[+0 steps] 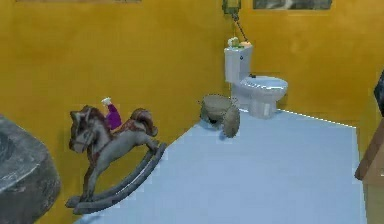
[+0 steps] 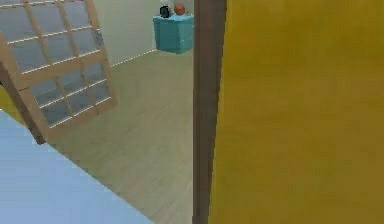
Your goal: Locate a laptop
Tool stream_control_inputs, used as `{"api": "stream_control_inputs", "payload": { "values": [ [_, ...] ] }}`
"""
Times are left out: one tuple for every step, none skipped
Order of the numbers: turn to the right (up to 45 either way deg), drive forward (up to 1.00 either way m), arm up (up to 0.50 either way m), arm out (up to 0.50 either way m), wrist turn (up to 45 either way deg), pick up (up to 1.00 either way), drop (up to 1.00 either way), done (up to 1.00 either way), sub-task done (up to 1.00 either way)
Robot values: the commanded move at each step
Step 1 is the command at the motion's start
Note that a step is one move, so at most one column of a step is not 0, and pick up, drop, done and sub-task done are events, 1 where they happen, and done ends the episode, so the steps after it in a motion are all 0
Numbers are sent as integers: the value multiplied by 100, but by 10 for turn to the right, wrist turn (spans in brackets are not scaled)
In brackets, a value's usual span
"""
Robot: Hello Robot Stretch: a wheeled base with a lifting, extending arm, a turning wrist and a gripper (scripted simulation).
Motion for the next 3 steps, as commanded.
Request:
{"api": "stream_control_inputs", "payload": {
  "values": [
    [210,0,0,0,0,0,0,0,0],
    [0,50,0,0,0,0,0,0,0],
    [450,0,0,0,0,0,0,0,0]
  ]
}}
